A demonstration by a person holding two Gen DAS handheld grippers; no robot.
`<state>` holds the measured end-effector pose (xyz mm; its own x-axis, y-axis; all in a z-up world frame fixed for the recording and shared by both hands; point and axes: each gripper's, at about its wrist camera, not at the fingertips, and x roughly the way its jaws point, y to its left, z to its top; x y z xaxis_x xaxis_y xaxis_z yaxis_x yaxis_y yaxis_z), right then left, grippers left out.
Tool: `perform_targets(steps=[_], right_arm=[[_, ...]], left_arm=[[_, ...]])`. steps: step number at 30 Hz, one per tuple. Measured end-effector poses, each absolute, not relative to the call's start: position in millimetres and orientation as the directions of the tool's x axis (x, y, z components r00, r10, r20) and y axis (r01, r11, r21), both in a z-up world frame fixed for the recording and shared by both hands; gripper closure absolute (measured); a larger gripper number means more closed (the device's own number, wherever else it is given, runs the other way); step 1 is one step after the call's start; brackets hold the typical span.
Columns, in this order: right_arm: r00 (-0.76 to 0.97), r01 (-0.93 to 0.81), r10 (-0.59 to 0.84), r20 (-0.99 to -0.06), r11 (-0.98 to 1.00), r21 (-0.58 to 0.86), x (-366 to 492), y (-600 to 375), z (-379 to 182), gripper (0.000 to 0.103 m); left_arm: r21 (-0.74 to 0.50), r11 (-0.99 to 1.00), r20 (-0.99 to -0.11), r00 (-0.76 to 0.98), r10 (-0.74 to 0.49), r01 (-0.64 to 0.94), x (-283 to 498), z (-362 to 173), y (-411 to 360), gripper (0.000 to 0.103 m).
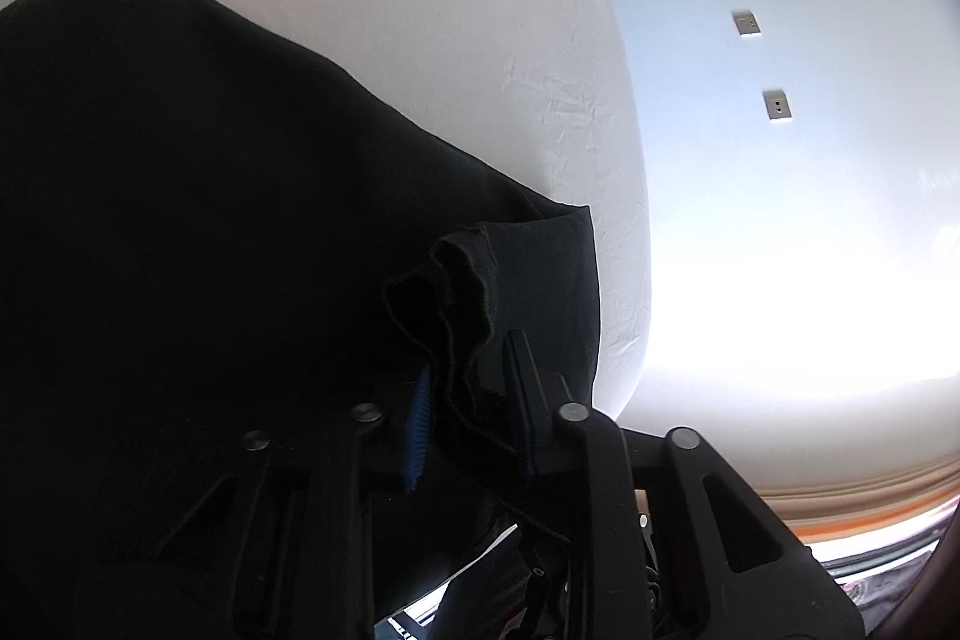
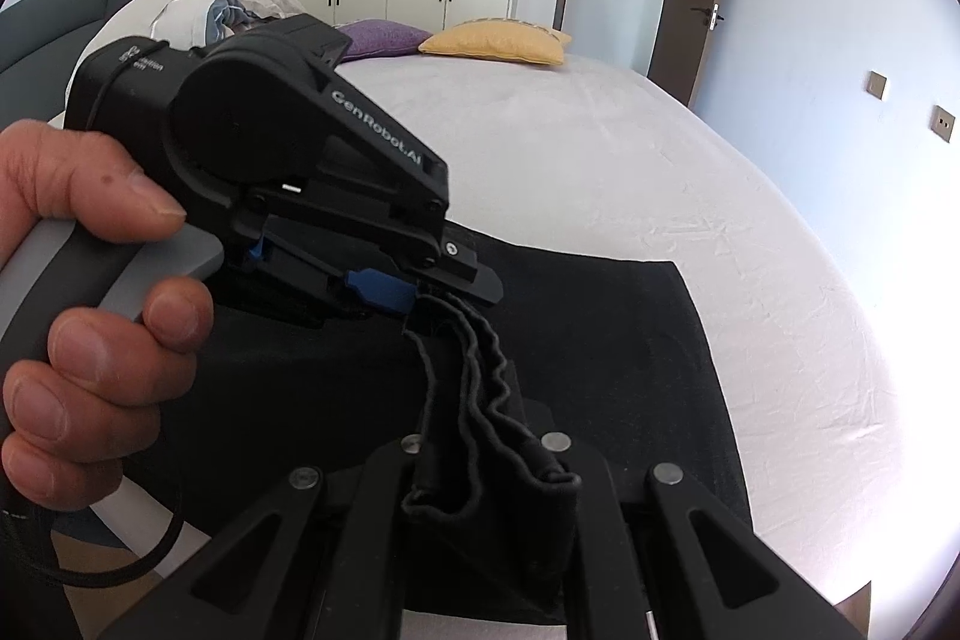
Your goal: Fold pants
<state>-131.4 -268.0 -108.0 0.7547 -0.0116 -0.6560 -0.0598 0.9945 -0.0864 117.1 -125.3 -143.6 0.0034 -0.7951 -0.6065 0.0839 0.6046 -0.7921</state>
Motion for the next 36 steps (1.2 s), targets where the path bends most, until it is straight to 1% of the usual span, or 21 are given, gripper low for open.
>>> perform_targets(steps=[1,3,6,10,13,22,25,28,30,33,35,36], right_arm=[[0.757,-0.062,-0.012,-0.653,0.994,-0.090,-131.8,-265.6,-106.4,0.094],[0.760,-0.077,-0.006,-0.650,0.992,-0.099,-131.2,-259.4,-103.3,0.094],[0.765,-0.108,0.013,-0.644,0.988,-0.108,-132.6,-245.0,-102.0,0.094],[0.764,-0.160,0.043,-0.643,0.979,-0.124,-129.8,-220.5,-101.5,0.094],[0.755,-0.213,0.069,-0.652,0.966,-0.144,-125.7,-197.0,-104.4,0.094],[0.705,-0.340,0.154,-0.692,0.930,-0.140,-109.6,-131.4,-118.4,0.094],[0.681,-0.361,0.153,-0.716,0.921,-0.146,-101.3,-116.6,-125.9,0.094],[0.663,-0.371,0.147,-0.734,0.916,-0.152,-98.9,-107.7,-137.3,0.093],[0.655,-0.372,0.143,-0.742,0.915,-0.152,-98.4,-104.8,-143.7,0.092],[0.613,-0.390,0.172,-0.771,0.915,-0.106,-91.2,-103.3,-152.5,0.079],[0.575,-0.407,0.244,-0.781,0.913,-0.014,-91.0,-106.9,-148.5,0.055],[0.551,-0.415,0.285,-0.784,0.909,0.038,-93.1,-111.0,-144.7,0.050]], left_arm=[[-0.792,0.604,-0.606,0.008,-0.796,0.087,119.3,-141.1,-122.4,0.092],[-0.795,0.597,-0.599,0.008,-0.800,0.109,123.1,-134.7,-115.9,0.094],[-0.770,0.616,-0.623,0.015,-0.782,0.168,119.0,-122.6,-113.5,0.095],[-0.753,0.625,-0.634,0.031,-0.773,0.205,126.2,-113.6,-92.3,0.096],[-0.723,0.651,-0.661,0.040,-0.749,0.230,129.8,-112.0,-77.3,0.096],[-0.700,0.695,-0.693,0.076,-0.716,0.165,137.0,-129.6,-18.3,0.096],[-0.686,0.712,-0.709,0.080,-0.700,0.148,136.0,-136.7,-11.8,0.096],[-0.679,0.721,-0.718,0.083,-0.691,0.139,132.9,-141.4,-22.5,0.096],[-0.672,0.726,-0.723,0.083,-0.686,0.144,125.6,-137.6,-5.9,0.096],[-0.670,0.732,-0.728,0.084,-0.680,0.122,136.6,-153.3,-9.4,0.094],[-0.660,0.740,-0.735,0.090,-0.672,0.129,142.8,-161.3,-6.5,0.091],[-0.644,0.752,-0.747,0.101,-0.658,0.141,141.0,-156.0,-4.9,0.090]])
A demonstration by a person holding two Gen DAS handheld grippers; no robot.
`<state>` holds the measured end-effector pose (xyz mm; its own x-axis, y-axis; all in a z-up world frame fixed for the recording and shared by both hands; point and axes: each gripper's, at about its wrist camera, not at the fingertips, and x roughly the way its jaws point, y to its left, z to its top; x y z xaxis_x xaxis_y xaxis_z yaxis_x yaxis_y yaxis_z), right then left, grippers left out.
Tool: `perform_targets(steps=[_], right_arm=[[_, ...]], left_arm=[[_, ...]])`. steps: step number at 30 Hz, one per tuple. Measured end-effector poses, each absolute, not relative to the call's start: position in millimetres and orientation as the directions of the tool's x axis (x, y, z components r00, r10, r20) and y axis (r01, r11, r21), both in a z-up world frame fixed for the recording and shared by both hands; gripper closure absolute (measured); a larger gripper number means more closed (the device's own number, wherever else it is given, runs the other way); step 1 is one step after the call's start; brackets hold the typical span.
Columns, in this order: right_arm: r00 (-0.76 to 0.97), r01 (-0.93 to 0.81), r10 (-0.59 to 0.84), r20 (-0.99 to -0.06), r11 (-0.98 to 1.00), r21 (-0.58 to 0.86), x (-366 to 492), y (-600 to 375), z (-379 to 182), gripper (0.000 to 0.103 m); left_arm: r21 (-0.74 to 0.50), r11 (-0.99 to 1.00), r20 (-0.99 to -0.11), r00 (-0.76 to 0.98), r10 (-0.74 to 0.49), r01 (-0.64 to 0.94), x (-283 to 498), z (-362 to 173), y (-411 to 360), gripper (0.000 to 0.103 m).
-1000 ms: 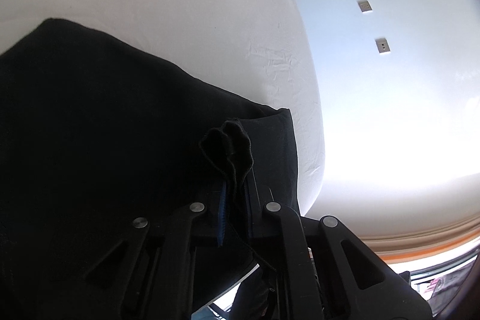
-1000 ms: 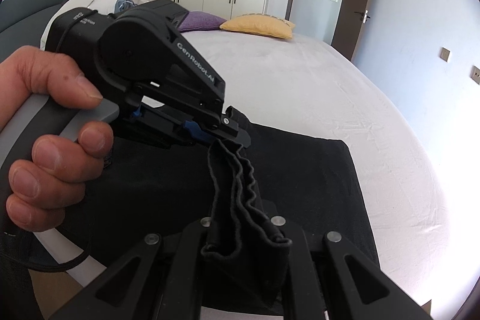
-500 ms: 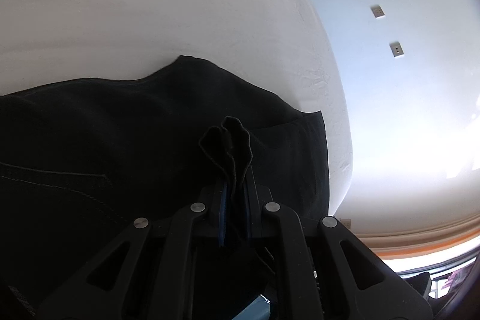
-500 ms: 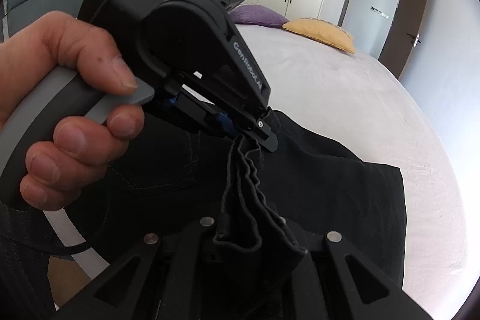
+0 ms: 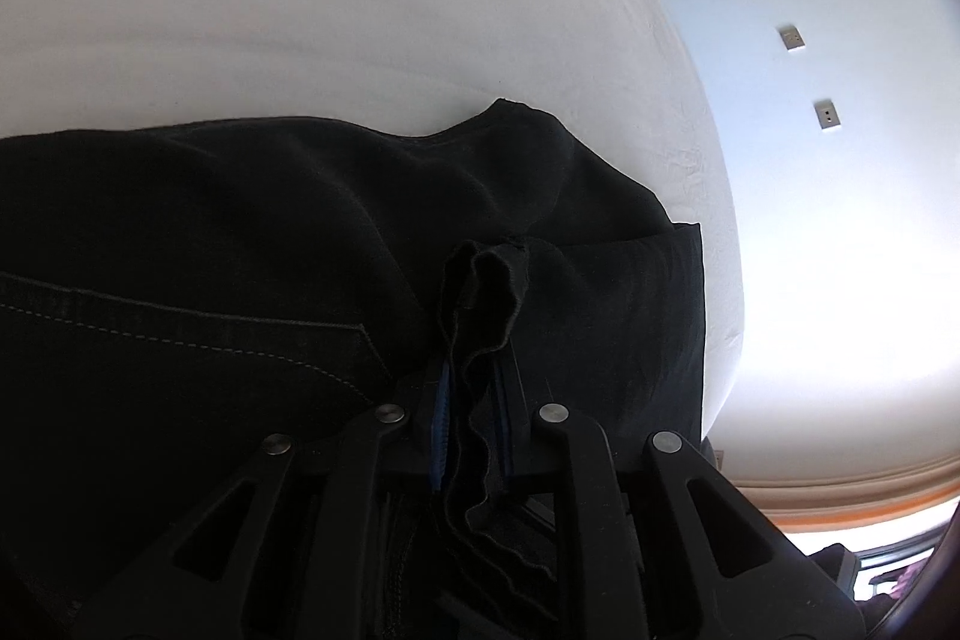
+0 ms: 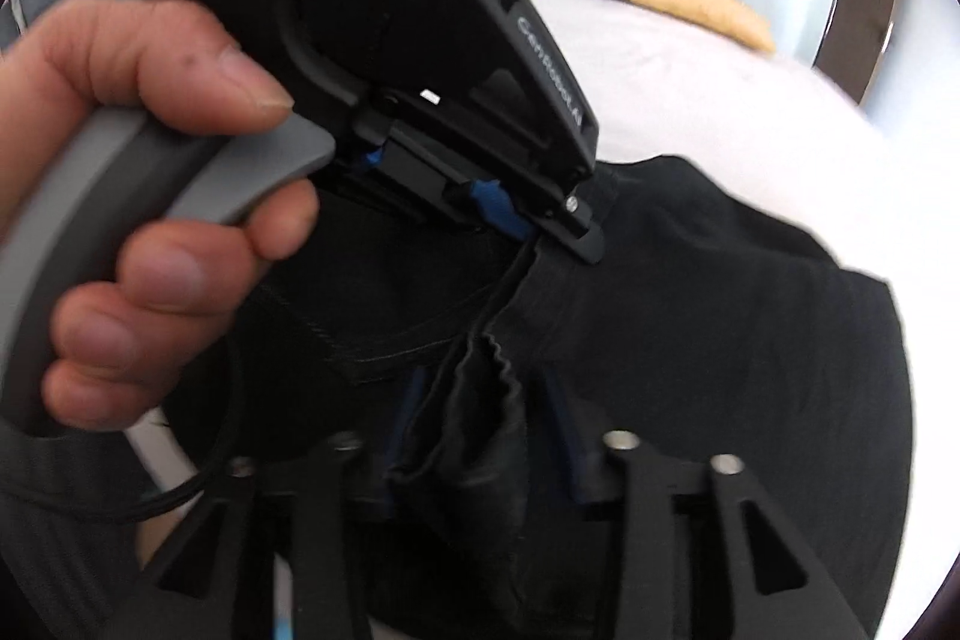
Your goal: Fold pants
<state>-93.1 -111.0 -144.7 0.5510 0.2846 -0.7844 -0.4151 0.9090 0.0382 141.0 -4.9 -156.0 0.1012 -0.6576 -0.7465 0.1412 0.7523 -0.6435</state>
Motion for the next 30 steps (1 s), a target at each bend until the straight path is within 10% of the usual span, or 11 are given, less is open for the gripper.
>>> perform_targets(steps=[7,15,30], right_arm=[[0.444,-0.390,0.574,-0.688,0.815,0.428,-105.7,-196.1,-103.6,0.041],[0.410,-0.153,0.821,-0.398,0.492,0.857,-20.7,-353.4,-136.3,0.040],[0.195,-0.132,0.910,-0.365,0.393,0.910,-72.0,-362.4,-176.1,0.043]], left_arm=[[-0.486,0.862,-0.827,0.243,-0.507,0.146,130.7,-114.9,11.9,0.089],[-0.585,0.749,-0.727,0.207,-0.654,0.310,88.8,-92.9,-48.7,0.089],[-0.609,0.730,-0.728,0.145,-0.670,0.310,41.9,-150.9,-65.1,0.089]])
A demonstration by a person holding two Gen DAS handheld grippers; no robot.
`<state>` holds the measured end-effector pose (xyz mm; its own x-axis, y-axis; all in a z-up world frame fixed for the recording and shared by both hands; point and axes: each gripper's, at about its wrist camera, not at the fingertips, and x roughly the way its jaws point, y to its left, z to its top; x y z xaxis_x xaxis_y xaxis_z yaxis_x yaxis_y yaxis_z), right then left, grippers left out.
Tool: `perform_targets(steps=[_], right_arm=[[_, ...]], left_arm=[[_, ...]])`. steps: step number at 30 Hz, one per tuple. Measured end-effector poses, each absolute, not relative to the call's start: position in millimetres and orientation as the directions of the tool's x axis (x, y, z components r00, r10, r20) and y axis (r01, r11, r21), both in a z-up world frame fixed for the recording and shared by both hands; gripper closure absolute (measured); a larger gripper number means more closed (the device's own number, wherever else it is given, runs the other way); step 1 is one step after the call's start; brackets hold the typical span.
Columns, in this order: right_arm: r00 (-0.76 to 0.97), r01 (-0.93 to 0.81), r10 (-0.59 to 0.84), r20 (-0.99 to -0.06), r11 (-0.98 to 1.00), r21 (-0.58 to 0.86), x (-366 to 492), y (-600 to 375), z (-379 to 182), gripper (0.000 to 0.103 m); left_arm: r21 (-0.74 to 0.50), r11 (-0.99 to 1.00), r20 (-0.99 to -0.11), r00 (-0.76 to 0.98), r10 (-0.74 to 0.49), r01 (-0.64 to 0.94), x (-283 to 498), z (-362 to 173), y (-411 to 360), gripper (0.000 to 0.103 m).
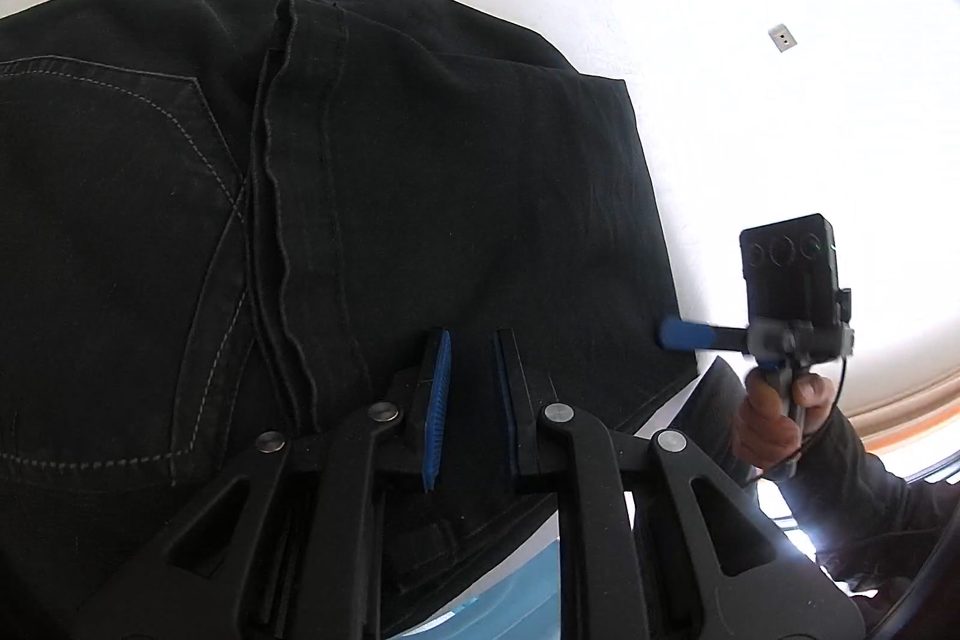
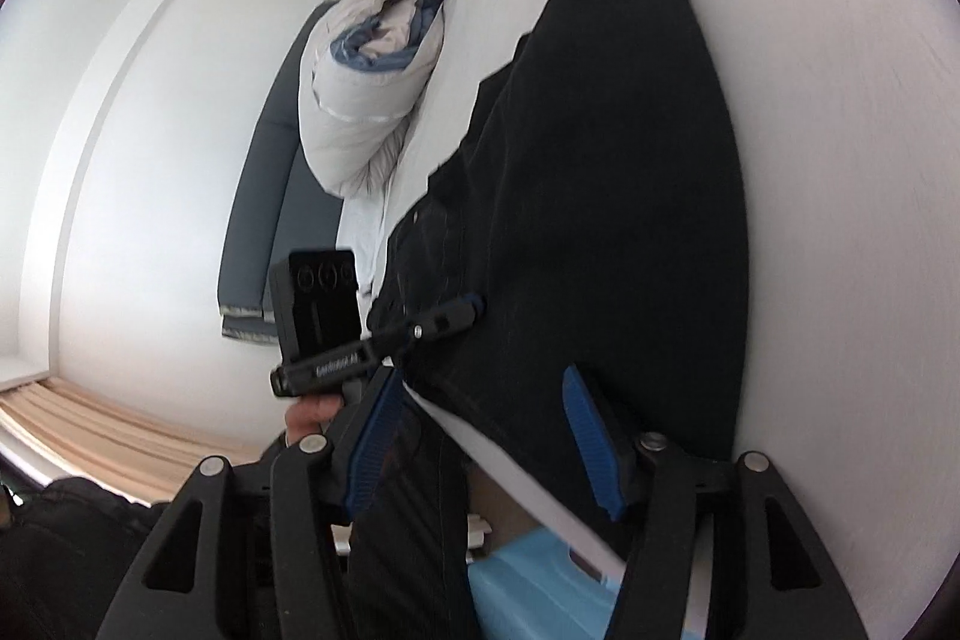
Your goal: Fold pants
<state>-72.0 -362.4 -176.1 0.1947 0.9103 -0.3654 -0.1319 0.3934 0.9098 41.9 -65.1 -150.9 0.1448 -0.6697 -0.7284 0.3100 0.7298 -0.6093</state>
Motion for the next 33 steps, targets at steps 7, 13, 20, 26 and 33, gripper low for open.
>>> perform_targets(steps=[7,13,20,26,33], right_arm=[[0.255,-0.121,0.922,-0.291,0.329,0.936,-5.1,-370.3,-172.4,0.029],[0.442,0.016,0.853,-0.279,0.303,0.953,58.3,-396.7,-184.9,0.044],[0.291,-0.027,0.916,-0.277,0.297,0.954,-2.1,-363.2,-187.0,0.027],[0.311,-0.054,0.909,-0.278,0.309,0.949,-99.3,-361.4,-163.8,0.027],[0.385,-0.112,0.908,-0.165,0.224,0.968,-91.7,-356.3,-132.3,0.027]], left_arm=[[-0.618,0.726,-0.708,0.188,-0.680,0.302,25.8,-159.5,-53.7,0.089],[-0.609,0.736,-0.708,0.216,-0.672,0.297,12.2,-152.0,-41.8,0.089],[-0.652,0.715,-0.671,0.247,-0.699,0.252,-1.5,-152.7,-21.6,0.089],[-0.655,0.731,-0.622,0.414,-0.664,0.188,-31.5,-111.1,26.2,0.089],[-0.716,0.689,-0.521,0.742,-0.421,-0.112,-96.3,-81.2,179.8,0.000]])
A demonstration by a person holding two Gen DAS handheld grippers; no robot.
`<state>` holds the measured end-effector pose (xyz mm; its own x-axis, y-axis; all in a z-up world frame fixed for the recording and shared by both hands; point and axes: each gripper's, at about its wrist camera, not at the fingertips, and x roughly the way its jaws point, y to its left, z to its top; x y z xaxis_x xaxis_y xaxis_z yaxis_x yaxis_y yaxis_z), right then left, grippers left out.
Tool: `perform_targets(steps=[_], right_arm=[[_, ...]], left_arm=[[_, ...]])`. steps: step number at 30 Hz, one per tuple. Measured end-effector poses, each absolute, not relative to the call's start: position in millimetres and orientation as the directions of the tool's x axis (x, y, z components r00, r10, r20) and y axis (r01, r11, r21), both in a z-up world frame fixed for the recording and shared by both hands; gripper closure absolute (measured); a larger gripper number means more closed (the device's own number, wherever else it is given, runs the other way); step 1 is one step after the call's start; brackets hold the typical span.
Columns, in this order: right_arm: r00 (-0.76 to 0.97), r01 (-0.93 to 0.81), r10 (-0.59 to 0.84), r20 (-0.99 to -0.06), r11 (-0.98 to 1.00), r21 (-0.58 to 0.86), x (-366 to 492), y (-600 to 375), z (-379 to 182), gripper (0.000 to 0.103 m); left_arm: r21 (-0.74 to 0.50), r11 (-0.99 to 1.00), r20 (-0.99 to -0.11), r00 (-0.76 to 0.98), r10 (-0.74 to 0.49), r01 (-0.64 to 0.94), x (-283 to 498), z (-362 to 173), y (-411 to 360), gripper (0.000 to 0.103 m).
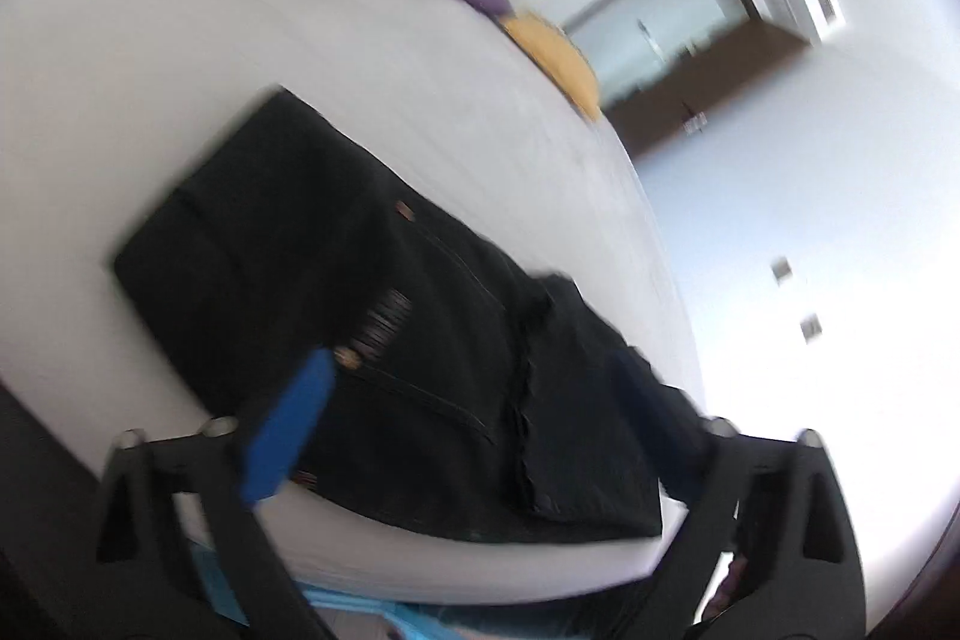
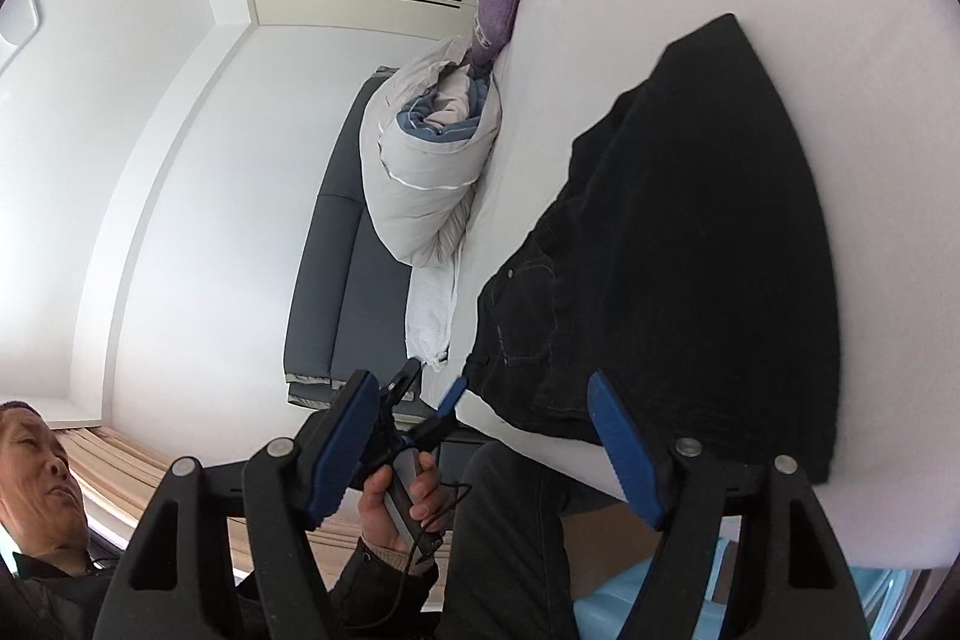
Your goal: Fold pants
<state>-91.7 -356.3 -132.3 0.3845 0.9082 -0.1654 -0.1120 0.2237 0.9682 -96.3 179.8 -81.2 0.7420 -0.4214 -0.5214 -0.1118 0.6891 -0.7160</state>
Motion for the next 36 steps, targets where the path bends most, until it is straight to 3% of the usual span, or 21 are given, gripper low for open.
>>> perform_targets(steps=[4,10,22,27,32,36], right_arm=[[0.355,-0.143,0.925,-0.133,0.195,0.970,-70.1,-324.9,-121.1,0.027],[0.309,-0.165,0.942,-0.128,0.186,0.969,-71.0,-299.9,-114.8,0.027],[0.343,-0.133,0.936,-0.084,0.137,0.982,-70.4,-310.6,-122.8,0.027],[0.330,-0.129,0.941,-0.079,0.128,0.983,-66.3,-306.7,-127.0,0.027],[0.324,-0.130,0.942,-0.081,0.130,0.983,-63.9,-303.4,-127.8,0.027],[0.313,-0.104,0.940,-0.140,0.180,0.978,-55.4,-295.8,-132.1,0.027]], left_arm=[[-0.794,0.549,-0.510,0.777,-0.370,-0.260,-119.0,-104.1,241.5,0.000],[-0.852,0.403,-0.488,0.784,-0.384,-0.333,-125.5,-136.3,266.5,0.001],[-0.917,0.176,-0.400,0.837,-0.373,-0.359,-129.6,-178.1,275.1,0.007],[-0.917,0.151,-0.399,0.829,-0.391,-0.370,-108.1,-190.6,270.6,0.049],[-0.923,0.077,-0.375,0.837,-0.399,-0.377,-104.3,-204.6,272.9,0.072],[-0.922,0.085,-0.380,0.833,-0.402,-0.379,-104.9,-204.8,272.5,0.082]])
